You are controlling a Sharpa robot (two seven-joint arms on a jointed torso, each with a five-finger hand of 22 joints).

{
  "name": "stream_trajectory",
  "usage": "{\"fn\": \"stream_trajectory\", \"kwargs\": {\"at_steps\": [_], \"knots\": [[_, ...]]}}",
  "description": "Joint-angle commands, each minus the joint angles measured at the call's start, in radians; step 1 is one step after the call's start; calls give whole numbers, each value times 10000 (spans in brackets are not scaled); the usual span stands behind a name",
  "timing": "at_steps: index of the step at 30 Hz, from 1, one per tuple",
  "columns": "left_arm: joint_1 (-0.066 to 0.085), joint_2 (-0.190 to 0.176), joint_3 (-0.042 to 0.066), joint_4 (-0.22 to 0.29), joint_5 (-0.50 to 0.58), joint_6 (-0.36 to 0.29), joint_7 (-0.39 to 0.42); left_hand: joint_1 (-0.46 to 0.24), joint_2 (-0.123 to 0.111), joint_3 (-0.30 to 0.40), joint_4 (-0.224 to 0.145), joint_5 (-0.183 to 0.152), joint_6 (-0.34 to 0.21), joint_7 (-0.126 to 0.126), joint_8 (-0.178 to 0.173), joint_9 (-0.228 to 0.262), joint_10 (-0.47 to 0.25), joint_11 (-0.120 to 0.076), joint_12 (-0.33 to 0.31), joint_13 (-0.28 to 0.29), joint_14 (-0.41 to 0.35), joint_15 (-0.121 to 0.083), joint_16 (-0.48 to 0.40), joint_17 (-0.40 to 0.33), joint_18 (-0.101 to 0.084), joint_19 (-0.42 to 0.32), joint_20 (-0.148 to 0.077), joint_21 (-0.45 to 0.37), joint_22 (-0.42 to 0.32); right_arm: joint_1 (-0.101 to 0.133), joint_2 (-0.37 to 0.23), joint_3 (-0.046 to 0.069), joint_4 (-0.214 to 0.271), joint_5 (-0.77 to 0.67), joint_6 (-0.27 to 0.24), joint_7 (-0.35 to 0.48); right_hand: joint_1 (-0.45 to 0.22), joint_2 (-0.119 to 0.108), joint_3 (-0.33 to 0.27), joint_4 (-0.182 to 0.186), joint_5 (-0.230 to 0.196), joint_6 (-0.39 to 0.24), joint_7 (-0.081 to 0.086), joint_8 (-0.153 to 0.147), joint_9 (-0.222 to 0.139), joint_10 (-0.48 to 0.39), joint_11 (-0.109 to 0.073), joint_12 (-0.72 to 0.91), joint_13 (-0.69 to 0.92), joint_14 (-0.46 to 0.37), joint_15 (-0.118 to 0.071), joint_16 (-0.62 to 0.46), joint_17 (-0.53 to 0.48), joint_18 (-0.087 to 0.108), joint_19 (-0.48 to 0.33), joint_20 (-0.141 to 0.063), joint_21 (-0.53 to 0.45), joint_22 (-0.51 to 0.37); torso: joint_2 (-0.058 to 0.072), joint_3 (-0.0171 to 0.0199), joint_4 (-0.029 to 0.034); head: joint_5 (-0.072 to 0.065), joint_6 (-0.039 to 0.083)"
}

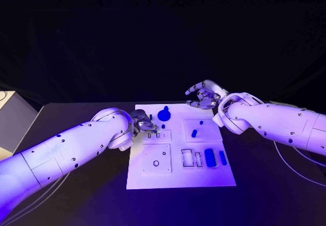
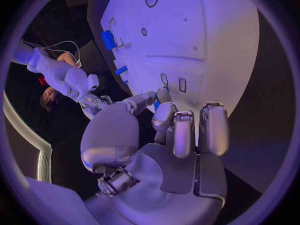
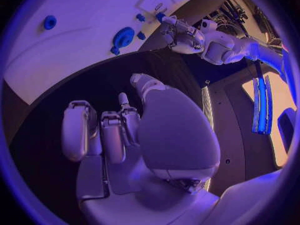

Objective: Assemble the parts on the task board

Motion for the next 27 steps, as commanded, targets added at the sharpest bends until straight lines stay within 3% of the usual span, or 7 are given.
{"fn": "stream_trajectory", "kwargs": {"at_steps": [1, 27], "knots": [[-18, 19, 2, -4, 339, -51, 252, 196, 209, 150, -242, 27, 561, -633, -71, 11, -70, -40, -80, -37, 1036, -68, 37, 2633, -112, 17, -24, -13, 115, -10, -5, 1, 36, -60, 154, 13, -19, -50, 55, 15, 54, 60, 12, -55, -11, -17, 7, 14, 1166, 1062, 37, 41, 2634, -80, 379, 85, 34, 241, -3, -5, -2, -9, -11], [-83, -28, -11, 26, 891, 12, 505, 273, 309, 232, -312, 56, 487, -605, -136, 19, -141, -17, -173, -151, 1036, -54, 37, 2633, -103, -18, -16, -46, 68, -27, 5, -5, 56, -60, 213, 1, -60, -48, 92, 33, 86, 82, 9, -52, -10, 24, 5, 54, 1199, 1062, 36, 41, 2634, -83, 382, 85, 46, 253, 3, 2, 1, -48, -80]]}}
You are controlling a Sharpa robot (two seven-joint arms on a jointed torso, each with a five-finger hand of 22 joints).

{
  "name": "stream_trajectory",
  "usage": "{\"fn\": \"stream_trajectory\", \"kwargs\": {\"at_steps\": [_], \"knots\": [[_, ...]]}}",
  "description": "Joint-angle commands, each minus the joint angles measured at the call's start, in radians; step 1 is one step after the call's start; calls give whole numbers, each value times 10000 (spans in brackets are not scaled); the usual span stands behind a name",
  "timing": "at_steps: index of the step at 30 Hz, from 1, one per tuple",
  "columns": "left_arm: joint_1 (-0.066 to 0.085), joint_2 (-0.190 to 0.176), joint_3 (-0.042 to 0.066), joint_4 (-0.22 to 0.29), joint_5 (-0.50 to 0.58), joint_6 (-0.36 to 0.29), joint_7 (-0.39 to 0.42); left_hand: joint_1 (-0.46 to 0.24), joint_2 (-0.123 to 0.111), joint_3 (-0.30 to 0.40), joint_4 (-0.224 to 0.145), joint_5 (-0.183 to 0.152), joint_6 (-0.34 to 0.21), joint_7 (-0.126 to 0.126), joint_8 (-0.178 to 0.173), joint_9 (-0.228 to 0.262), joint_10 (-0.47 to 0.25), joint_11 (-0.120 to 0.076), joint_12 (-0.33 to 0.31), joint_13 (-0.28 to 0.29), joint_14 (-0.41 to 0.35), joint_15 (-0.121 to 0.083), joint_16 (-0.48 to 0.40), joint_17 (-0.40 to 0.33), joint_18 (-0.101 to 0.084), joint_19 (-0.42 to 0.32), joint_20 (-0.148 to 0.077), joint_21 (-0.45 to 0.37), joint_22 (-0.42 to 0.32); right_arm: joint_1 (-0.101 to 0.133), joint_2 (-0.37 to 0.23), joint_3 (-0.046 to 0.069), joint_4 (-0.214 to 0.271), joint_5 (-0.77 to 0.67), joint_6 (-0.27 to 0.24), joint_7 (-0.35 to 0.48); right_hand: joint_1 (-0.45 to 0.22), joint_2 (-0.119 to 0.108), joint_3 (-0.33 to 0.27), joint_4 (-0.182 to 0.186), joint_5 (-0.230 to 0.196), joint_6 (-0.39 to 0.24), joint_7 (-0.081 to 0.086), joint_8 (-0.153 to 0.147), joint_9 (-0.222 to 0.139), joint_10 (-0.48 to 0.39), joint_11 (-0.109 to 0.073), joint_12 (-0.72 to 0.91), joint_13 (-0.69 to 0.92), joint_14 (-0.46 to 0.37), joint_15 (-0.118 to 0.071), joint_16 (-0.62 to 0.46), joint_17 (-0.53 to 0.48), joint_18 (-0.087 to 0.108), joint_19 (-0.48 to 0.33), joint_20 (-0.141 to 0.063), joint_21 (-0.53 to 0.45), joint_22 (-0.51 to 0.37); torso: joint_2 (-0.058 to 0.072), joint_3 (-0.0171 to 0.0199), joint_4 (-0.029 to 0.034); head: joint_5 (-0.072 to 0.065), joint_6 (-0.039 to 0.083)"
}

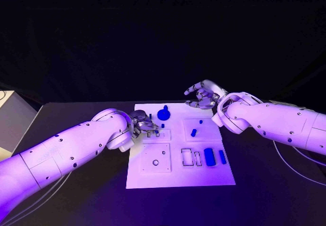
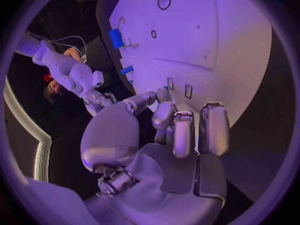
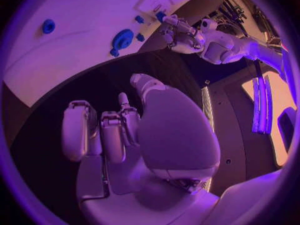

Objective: Assemble the parts on the task board

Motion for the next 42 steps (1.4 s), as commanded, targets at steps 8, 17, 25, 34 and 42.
{"fn": "stream_trajectory", "kwargs": {"at_steps": [8, 17, 25, 34, 42], "knots": [[-27, 21, -19, 10, 157, 83, 147, 277, 331, 272, -282, 41, 497, -535, -59, 13, -92, -43, -35, -2, 1037, -53, 37, 2633, -102, -22, -14, -51, 64, -10, 2, -1, 24, -60, 129, 23, -60, -49, 63, 4, 46, 80, 11, -52, -10, 23, 5, 54, 1199, 1062, 36, 41, 2634, -83, 382, 85, 46, 257, 6, -5, 3, -45, -98], [-84, 22, -40, -12, 188, 131, 141, 277, 347, 281, -284, 48, 496, -532, -63, 15, -89, -40, -29, 11, 1037, -51, 37, 2633, -102, -22, -13, -51, 64, -10, 5, -1, 27, -60, 134, 24, -71, -52, 85, 4, 57, 89, 9, -53, -10, 39, 3, 69, 1210, 1062, 35, 41, 2634, -87, 387, 84, 63, 273, 1, -4, -1, -56, -174], [-133, -1, -63, -9, 224, 120, 143, 280, 358, 289, -290, 51, 497, -532, -64, 17, -87, -39, -27, 17, 1037, -50, 37, 2633, -105, -16, -12, -45, 76, -11, 6, -1, 25, -60, 134, 26, -69, -51, 104, -1, 67, 92, 8, -54, -11, 39, 1, 69, 1208, 1062, 34, 41, 2634, -85, 385, 84, 55, 266, 2, -7, 0, -67, -215], [-149, -7, -74, -6, 162, -13, 159, 281, 368, 296, -298, 56, 497, -531, -66, 20, -88, -38, -29, 15, 1037, -49, 37, 2633, -105, -16, -11, -45, 76, -11, 10, -1, 23, -61, 138, 28, -69, -51, 104, -1, 67, 92, 8, -54, -11, 39, 1, 69, 1208, 1062, 34, 41, 2634, -85, 385, 84, 55, 266, 0, -11, 2, -78, -235], [-153, -5, -80, -16, 136, -26, 154, 274, 372, 296, -298, 65, 499, -528, -66, 22, -88, -36, -30, 13, 1037, -48, 37, 2633, -102, -25, -10, -54, 62, -11, 12, -2, 25, -61, 149, 30, -73, -56, 131, -7, 77, 96, 7, -57, -12, 56, 0, 86, 1222, 1062, 32, 41, 2634, -86, 387, 82, 64, 275, 6, -4, 0, -89, -284]]}}
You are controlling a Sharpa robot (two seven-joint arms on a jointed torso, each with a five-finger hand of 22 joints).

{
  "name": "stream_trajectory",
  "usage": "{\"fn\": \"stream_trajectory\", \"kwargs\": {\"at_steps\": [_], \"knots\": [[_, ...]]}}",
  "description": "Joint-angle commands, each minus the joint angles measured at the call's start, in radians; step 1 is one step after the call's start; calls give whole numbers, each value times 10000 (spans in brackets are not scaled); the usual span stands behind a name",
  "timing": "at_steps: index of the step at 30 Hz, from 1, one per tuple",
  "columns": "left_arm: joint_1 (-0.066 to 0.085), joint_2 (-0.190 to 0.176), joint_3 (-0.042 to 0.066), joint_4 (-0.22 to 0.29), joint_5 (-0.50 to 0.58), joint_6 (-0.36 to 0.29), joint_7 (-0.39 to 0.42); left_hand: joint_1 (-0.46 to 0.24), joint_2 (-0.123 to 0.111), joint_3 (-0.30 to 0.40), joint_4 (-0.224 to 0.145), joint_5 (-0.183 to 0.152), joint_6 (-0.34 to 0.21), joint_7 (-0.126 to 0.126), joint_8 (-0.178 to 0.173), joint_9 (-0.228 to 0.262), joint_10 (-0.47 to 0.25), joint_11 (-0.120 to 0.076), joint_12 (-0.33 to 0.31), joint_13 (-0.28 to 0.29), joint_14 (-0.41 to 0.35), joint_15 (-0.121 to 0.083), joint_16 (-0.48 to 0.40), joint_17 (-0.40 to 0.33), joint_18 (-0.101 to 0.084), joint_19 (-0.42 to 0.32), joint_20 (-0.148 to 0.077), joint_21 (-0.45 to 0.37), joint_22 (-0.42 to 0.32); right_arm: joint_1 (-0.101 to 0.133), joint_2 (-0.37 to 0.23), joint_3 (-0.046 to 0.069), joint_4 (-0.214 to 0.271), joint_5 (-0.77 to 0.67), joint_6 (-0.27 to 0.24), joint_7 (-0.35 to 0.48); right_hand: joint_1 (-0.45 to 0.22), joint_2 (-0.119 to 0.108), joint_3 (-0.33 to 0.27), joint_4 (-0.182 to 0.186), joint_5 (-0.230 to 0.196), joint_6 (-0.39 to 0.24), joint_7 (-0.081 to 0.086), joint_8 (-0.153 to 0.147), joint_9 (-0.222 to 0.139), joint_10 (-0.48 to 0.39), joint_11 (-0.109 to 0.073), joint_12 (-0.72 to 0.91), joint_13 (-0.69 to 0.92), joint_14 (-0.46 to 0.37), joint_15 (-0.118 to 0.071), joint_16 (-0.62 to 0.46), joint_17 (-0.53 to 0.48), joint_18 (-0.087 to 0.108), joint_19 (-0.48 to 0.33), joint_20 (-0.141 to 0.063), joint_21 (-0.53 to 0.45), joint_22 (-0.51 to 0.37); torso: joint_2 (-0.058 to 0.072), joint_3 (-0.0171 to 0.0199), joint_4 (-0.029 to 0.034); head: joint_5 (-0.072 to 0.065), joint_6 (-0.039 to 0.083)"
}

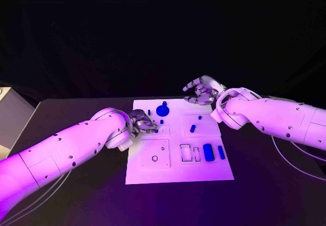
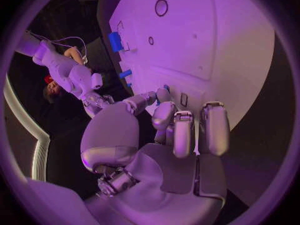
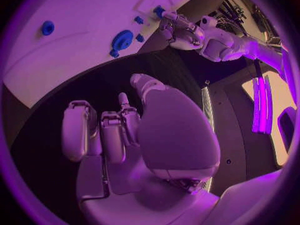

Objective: Assemble the parts on the task board

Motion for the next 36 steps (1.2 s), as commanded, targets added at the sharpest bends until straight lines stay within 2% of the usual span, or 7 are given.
{"fn": "stream_trajectory", "kwargs": {"at_steps": [1, 14, 36], "knots": [[-5, 16, -2, 2, 2, -29, 110, 274, 373, 307, -282, 38, 478, -541, -68, 13, -86, -38, -31, 10, 1038, -49, 37, 2633, -101, -24, -11, -54, 63, -5, 5, 1, 16, -60, 120, 43, -73, -56, 76, -4, 58, 96, 8, -57, -14, 56, 1, 45, 1222, 1062, 32, 41, 2634, -87, 388, 83, 64, 271, 7, 5, -4, -13, -30], [-44, 21, -115, 2, -413, -7, 132, 260, 341, 292, -293, 9, 462, -532, -77, 25, -98, -32, -51, -21, 1038, -47, 37, 2633, -100, -26, -7, -56, 61, -5, -9, 0, 57, -60, 145, 46, -73, -56, 76, -4, 58, 96, 8, -57, -14, 56, 1, 45, 1222, 1062, 32, 41, 2634, -87, 388, 83, 64, 271, -5, 8, -4, 2, -46], [-59, -48, -165, 126, -463, -16, 169, 257, 301, 275, -292, -28, 450, -525, -84, 36, -95, -27, -43, 0, 1038, -42, 37, 2633, -98, -31, -3, -62, 54, -9, -8, -4, 66, -61, 171, 44, -82, -59, 96, -5, 62, 100, 8, -59, -14, 67, 0, 55, 1229, 1062, 31, 41, 2634, -90, 392, 82, 81, 287, -4, -2, 2, -9, -21]]}}
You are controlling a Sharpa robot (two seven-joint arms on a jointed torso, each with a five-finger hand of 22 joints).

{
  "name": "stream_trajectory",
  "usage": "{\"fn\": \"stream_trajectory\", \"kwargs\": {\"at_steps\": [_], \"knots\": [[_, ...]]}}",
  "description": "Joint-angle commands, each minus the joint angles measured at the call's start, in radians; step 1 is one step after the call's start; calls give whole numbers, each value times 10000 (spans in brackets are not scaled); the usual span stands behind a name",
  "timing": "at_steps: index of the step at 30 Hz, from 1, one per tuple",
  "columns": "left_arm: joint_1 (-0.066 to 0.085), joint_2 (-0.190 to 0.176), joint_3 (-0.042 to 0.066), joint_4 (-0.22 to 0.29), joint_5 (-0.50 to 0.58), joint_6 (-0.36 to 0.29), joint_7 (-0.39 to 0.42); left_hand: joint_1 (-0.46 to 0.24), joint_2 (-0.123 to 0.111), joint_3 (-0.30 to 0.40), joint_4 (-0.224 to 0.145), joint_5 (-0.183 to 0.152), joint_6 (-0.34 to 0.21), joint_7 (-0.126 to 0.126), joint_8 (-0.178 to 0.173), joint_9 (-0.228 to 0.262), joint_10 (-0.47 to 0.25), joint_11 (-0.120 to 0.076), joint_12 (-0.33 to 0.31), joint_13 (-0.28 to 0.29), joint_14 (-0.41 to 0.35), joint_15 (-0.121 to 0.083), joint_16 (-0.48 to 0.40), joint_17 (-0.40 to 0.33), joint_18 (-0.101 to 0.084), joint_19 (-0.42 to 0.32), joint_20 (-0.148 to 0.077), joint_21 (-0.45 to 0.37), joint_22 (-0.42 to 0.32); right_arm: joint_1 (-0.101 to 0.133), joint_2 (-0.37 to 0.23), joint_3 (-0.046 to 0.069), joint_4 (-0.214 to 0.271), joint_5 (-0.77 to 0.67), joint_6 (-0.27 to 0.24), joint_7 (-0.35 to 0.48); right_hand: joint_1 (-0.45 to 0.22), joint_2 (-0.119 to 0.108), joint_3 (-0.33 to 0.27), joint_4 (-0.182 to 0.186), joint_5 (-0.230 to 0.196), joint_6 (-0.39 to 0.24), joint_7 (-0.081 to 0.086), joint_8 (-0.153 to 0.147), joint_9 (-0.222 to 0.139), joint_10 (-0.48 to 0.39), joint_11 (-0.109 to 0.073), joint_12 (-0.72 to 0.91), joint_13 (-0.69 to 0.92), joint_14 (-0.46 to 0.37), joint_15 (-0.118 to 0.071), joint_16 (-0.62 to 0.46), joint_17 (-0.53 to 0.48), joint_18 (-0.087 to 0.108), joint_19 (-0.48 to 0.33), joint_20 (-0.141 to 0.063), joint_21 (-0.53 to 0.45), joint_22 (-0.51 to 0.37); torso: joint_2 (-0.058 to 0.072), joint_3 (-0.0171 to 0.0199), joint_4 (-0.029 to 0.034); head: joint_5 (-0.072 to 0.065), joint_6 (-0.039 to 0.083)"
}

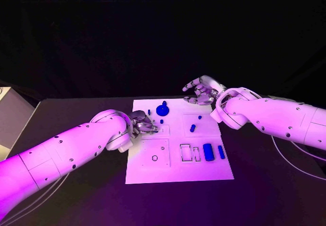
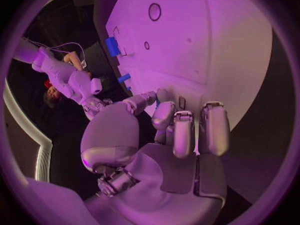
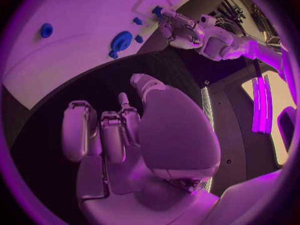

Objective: Assemble the parts on the task board

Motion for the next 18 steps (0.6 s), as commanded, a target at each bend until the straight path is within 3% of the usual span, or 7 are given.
{"fn": "stream_trajectory", "kwargs": {"at_steps": [1, 8, 18], "knots": [[-23, 10, -19, -1, -37, 23, 35, 252, 287, 279, -277, 0, 443, -523, -47, 17, -81, -41, -45, 12, 1038, -42, 37, 2633, -100, -28, -2, -59, 60, -6, 5, 0, 17, -61, 122, 44, -42, -19, 41, -6, 42, 61, -26, -59, -15, 66, 0, 33, 1229, 1062, 31, 41, 2634, -90, 392, 82, 25, 292, 0, -5, 2, -5, 6], [-28, 96, -45, -113, 10, -20, -6, -61, -164, -433, 215, -97, 452, -523, -90, 94, -89, -35, -59, 16, 1038, -33, 37, 2633, -93, -38, 14, -81, 46, -9, 26, -1, 14, -61, 126, 46, -42, -19, 41, -6, 42, 61, -26, -59, -15, 66, 0, 33, 1229, 1062, 31, 41, 2634, -90, 392, 82, 25, 292, 1, 4, -3, -11, 21], [-37, 178, -71, -223, 11, -85, -67, -117, -337, -901, 543, -101, 467, -539, -129, 128, -86, -50, -56, 41, 1038, -47, 37, 2633, -91, -36, 2, -91, 46, -11, 28, -3, 21, -61, 125, 47, -42, -19, 41, -6, 42, 61, -26, -59, -15, 66, 0, 33, 1229, 1062, 31, 41, 2634, -90, 392, 82, 25, 292, 7, 9, -3, -20, 39]]}}
